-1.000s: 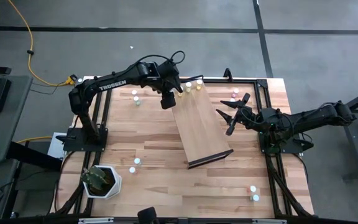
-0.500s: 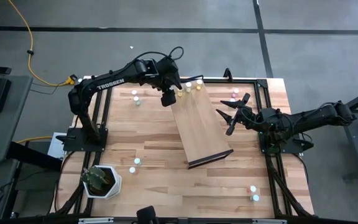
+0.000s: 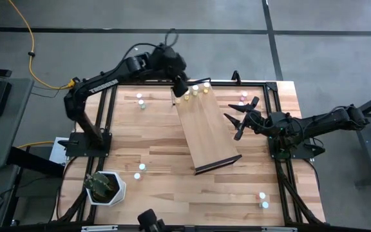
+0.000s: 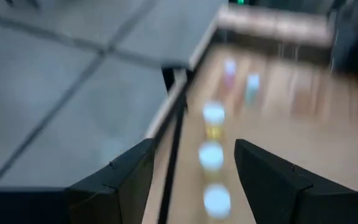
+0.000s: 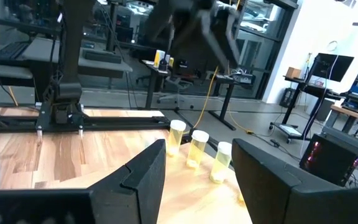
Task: Pick and place medicine bottles onto shelf by color
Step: Put the purple pill bottle on the shelf
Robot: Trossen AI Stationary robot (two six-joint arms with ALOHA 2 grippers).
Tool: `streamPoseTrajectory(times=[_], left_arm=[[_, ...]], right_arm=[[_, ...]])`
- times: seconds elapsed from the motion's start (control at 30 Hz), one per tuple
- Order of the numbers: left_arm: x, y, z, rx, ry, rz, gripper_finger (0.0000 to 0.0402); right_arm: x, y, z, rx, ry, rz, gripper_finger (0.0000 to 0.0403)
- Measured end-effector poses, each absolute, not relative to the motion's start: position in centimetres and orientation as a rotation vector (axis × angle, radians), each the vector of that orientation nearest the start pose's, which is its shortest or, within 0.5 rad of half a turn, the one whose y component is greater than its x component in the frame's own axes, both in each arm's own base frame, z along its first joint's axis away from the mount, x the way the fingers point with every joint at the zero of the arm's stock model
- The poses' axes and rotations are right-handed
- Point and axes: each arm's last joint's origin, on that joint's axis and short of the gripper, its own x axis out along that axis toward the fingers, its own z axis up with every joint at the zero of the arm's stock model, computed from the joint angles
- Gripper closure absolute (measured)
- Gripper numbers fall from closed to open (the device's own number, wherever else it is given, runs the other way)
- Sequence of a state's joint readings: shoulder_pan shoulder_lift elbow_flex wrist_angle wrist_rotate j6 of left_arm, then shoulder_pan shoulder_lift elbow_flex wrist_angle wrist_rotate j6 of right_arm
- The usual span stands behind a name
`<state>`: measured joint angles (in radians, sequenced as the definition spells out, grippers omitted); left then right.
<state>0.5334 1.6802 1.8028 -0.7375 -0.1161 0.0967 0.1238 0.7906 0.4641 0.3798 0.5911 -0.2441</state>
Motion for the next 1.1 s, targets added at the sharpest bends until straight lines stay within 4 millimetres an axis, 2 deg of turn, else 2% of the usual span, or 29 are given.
streamPoseTrajectory(times=[0.07,0.13,0.37,0.5,0.7,0.87,0.93,1.03,1.1], left_arm=[[30.5,18.5,40.0,-0.022,0.518,0.608,0.0188],[29.5,17.9,39.1,-0.004,0.405,0.605,0.0188],[24.6,14.6,31.1,-0.036,0.104,0.567,0.0188],[22.6,11.8,28.5,-0.064,-0.105,0.449,0.0188],[21.5,8.2,26.4,0.012,-0.223,0.375,0.0188],[21.7,7.2,25.7,0.035,-0.189,0.381,0.0188],[21.7,7.0,25.7,0.055,-0.182,0.366,0.0188],[21.8,6.8,25.7,0.083,-0.174,0.355,0.0188],[21.8,6.7,25.7,0.085,-0.177,0.354,0.0188]], right_arm=[[17.8,0.6,27.4,-0.223,0.012,-0.47,0.0226],[17.8,0.6,27.4,-0.228,0.013,-0.47,0.0226],[17.8,0.6,27.5,-0.259,0.014,-0.471,0.0226],[17.8,0.6,27.7,-0.257,-0.012,-0.475,0.0226],[17.7,0.6,28.0,-0.225,-0.044,-0.478,0.0226],[17.7,0.5,28.2,-0.216,-0.061,-0.499,0.0226],[17.5,0.3,28.4,-0.164,-0.082,-0.607,0.0226],[16.9,-0.9,28.4,-0.054,-0.082,-0.923,0.0226],[16.5,-1.8,28.0,-0.055,-0.031,-1.117,0.0226]])
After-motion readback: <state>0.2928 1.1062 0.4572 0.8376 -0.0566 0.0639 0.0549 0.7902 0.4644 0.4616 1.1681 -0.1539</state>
